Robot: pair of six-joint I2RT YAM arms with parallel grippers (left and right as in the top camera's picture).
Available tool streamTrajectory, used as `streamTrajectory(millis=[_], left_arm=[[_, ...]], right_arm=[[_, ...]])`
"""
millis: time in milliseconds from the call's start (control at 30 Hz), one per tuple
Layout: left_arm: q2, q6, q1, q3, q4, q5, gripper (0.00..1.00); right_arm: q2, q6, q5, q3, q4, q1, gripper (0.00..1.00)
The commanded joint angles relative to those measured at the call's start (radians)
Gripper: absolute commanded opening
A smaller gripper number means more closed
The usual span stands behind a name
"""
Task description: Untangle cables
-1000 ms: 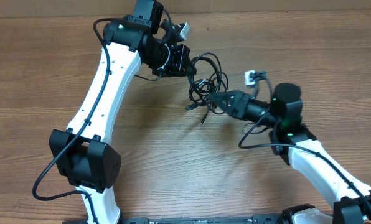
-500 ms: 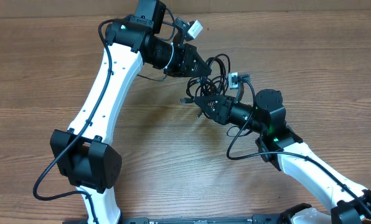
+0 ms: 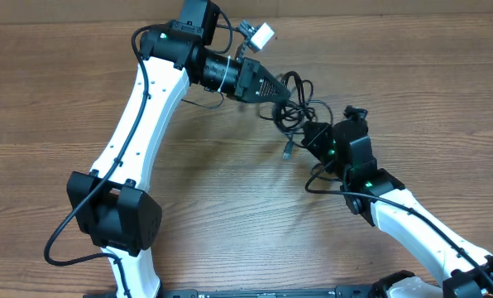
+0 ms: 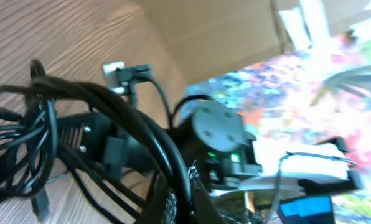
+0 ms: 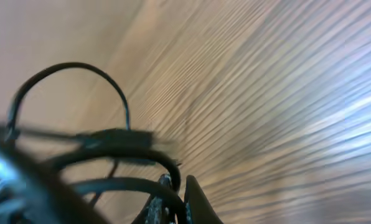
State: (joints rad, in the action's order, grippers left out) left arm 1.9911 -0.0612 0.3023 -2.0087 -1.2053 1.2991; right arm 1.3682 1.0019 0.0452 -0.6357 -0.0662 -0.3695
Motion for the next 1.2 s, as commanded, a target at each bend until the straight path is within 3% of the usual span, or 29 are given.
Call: streamTrajectory(millis=[0, 133, 233, 333, 467, 567, 633, 800, 933, 1067, 1167], left_arm=[[-0.011, -0.093, -0.063, -0.016, -0.001, 0.282, 0.04], [-0.011, -0.097, -0.13, -0.016, 0.01, 0.226, 0.04], [-0.011, -0.034, -0.173, -0.016, -0.002, -0.042, 0.04], [-0.011, -0.005, -0.172, -0.016, -0.001, -0.168, 0.04], [-0.011, -0.002, -0.147, -0.016, -0.002, -0.344, 0.04], [-0.011, 0.007, -0.132, -0.016, 0.002, -0.426, 0.04], [-0.011, 0.051, -0.118, -0.016, 0.002, -0.442, 0.04], [-0.011, 0.124, -0.084, -0.016, 0.011, -0.43, 0.04], [-0.011, 0.285, -0.059, -0.016, 0.119, -0.35, 0.04], [-0.02, 0.426, -0.033, -0.019, 0.246, -0.281, 0.04], [-0.046, 0.451, 0.001, -0.019, 0.27, -0.299, 0.04]], right_arm=[[0.001, 0.018, 0.145, 0.002, 0.093, 0.093, 0.04], [-0.001, -0.073, 0.116, 0.001, 0.141, 0.177, 0.04], [-0.03, -0.196, -0.109, -0.002, 0.113, 0.201, 0.04], [-0.058, -0.227, -0.266, -0.002, 0.097, 0.201, 0.04], [-0.103, -0.226, -0.461, -0.002, 0.086, 0.201, 0.1], [-0.108, -0.226, -0.504, -0.002, 0.091, 0.201, 0.2], [-0.108, -0.226, -0.546, -0.002, 0.098, 0.201, 0.32], [-0.108, -0.225, -0.65, -0.002, 0.014, 0.197, 0.47], [-0.108, -0.207, -0.746, -0.002, -0.09, 0.148, 0.63], [-0.108, -0.207, -0.661, -0.002, -0.091, 0.058, 0.73], [-0.108, -0.207, -0.527, -0.002, -0.093, 0.01, 0.8]])
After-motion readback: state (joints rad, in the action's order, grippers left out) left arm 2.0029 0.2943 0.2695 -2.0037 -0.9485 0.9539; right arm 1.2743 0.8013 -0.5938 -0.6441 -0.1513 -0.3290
